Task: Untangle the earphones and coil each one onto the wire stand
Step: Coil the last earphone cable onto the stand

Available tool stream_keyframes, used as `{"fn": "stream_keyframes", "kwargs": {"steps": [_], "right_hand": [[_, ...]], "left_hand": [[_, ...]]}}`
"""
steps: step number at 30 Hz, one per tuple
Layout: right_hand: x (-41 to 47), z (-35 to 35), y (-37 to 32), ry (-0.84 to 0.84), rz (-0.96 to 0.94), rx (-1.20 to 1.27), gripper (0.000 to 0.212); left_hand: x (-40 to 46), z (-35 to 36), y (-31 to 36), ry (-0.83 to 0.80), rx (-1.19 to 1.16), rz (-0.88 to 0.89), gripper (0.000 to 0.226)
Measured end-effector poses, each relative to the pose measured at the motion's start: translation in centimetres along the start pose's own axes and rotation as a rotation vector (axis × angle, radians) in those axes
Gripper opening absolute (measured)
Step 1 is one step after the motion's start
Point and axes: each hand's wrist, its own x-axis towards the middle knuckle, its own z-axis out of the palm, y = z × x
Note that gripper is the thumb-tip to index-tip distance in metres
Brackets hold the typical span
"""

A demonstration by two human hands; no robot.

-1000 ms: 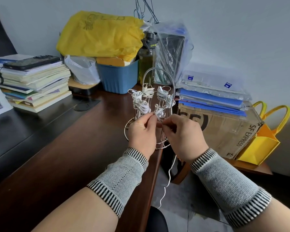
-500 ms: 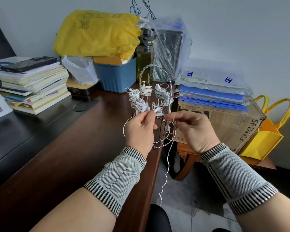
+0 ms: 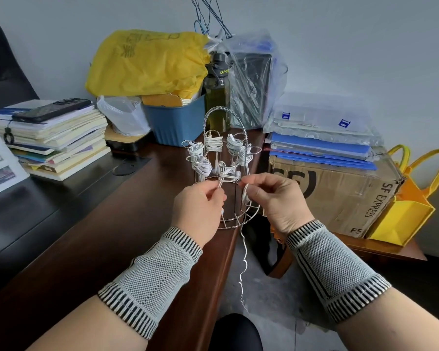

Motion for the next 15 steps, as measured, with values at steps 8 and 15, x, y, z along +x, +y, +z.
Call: {"fn": "stream_keyframes", "kwargs": {"steps": [8,15], "right_hand": [[0.3,0.1,0.0,0.043,0.055,0.0,0.014],[0.2,0.1,-0.5,0.016,0.066,0.018,0.009]], "left_hand": [[-0.9,0.8,0.6,0.023,-0.128,-0.132,0.013],[-1.5,0.2,1.8,-0.03,0.198,-0.01,0.022]]}}
